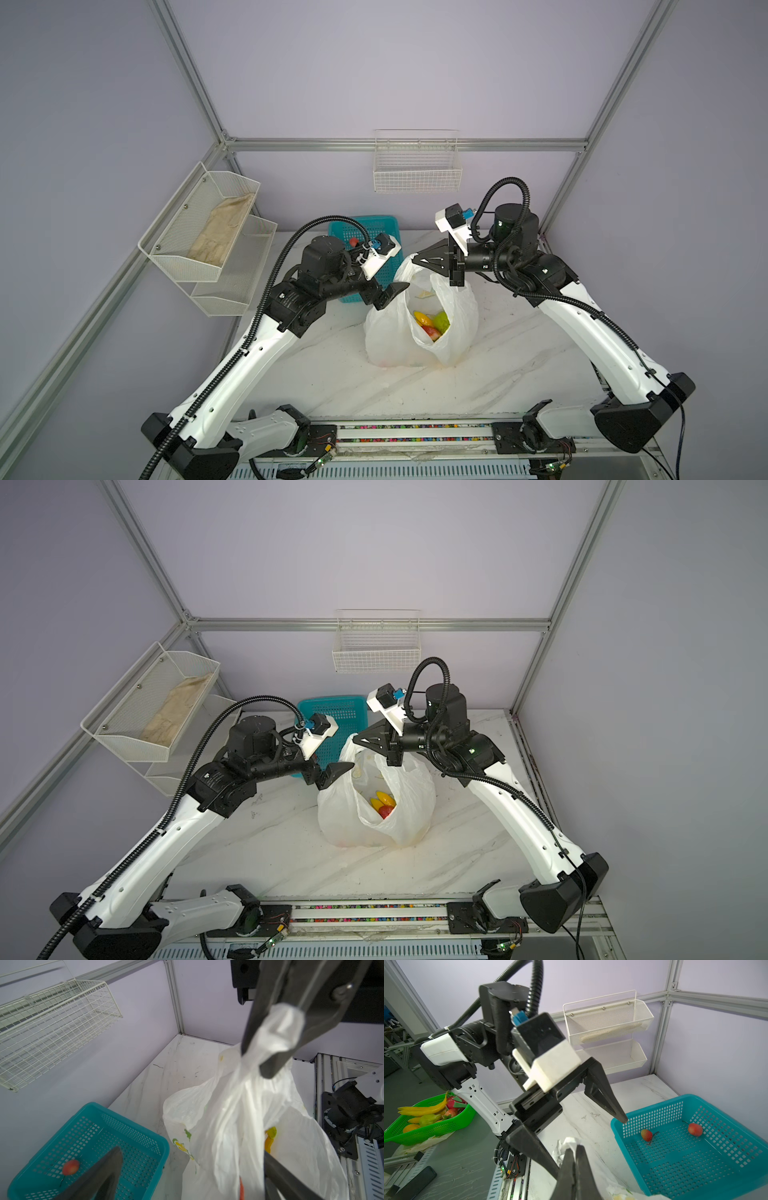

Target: Place the fake fruits into the plastic bag and tie a complex knot

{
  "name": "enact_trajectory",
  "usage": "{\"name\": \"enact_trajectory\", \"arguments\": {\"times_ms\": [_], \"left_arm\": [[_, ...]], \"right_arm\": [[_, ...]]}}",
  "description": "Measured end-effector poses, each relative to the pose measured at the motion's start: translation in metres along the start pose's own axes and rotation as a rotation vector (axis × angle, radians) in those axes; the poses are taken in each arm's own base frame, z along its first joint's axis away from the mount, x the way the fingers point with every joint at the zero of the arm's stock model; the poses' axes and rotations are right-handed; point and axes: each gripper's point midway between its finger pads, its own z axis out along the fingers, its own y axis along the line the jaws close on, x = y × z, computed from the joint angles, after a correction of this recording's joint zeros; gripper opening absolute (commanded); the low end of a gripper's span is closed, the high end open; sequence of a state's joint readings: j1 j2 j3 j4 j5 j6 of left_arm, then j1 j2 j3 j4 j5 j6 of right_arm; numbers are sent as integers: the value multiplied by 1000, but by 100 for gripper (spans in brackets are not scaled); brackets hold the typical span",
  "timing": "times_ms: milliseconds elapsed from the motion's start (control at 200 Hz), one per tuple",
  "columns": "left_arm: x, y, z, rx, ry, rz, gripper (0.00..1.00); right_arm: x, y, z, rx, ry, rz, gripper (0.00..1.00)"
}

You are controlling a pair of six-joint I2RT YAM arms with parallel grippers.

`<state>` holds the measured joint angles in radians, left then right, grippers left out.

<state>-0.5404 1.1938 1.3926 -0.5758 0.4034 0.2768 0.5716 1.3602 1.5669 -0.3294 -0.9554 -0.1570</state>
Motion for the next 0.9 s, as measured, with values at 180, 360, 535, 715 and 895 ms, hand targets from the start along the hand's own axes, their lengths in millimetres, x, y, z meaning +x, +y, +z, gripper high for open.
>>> {"name": "enact_trajectory", "arguments": {"times_ms": [180, 360, 535, 715, 895], "left_arm": [[-8, -3, 7, 107, -20, 16, 91], [-9, -15, 18, 213, -31, 19, 68], [-15, -22, 19, 269, -61, 4, 39], [-25, -25, 7, 260, -152, -5, 8], [-7, -26, -2, 221, -187, -61, 0]], "right_arm": [[-3, 7, -1, -31, -10, 9, 0], [-9, 10, -1, -53, -28, 17, 0], [-10, 10, 0, -59, -40, 29, 0], [-4, -2, 2, -6, -40, 62, 24], [11, -21, -8, 167, -39, 118, 65]]}}
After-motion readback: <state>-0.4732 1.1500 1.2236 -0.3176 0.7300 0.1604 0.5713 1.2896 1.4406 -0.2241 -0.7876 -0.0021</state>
